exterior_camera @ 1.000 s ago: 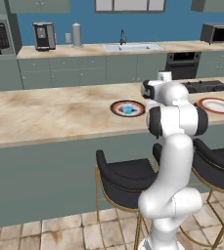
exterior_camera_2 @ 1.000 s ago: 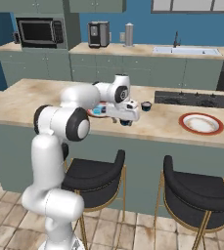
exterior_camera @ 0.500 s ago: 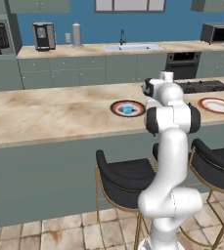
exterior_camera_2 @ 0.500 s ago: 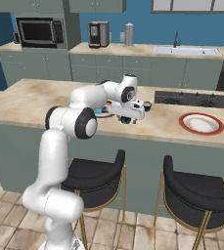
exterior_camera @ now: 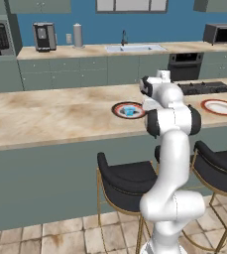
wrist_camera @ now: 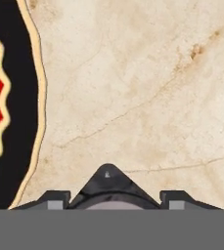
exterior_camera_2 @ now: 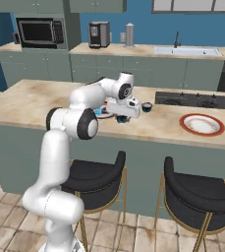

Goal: Place two yogurt containers on each plate.

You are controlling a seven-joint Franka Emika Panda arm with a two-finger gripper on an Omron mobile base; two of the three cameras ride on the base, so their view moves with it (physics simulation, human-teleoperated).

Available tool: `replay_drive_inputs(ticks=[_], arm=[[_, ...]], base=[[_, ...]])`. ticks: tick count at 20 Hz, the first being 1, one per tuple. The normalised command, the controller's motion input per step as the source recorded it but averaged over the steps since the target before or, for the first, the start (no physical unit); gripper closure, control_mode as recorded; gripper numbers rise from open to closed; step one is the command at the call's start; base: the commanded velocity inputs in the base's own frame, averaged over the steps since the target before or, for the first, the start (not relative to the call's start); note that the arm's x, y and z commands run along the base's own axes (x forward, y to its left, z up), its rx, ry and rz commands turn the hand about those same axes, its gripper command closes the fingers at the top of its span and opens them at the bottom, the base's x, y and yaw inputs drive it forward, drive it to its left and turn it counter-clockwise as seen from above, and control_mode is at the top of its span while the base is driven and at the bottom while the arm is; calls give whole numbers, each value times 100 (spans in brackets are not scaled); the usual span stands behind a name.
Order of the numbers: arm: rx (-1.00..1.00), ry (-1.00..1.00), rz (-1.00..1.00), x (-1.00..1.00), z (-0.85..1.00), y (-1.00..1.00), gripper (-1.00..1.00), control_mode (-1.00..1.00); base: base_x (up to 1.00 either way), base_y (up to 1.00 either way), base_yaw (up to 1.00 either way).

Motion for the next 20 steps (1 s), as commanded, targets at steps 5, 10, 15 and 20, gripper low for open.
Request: replay_drive_inputs(ticks=[5,10,15,20], arm=[[20,-30,0,-49,20,-23,100,-100],[11,-68,0,-56,1,24,100,-100],[5,-9,0,26,20,7,100,-100],[0,17,0,74,17,18,100,-100]], base=[[0,0,0],[0,0,0],[0,0,0],[0,0,0]])
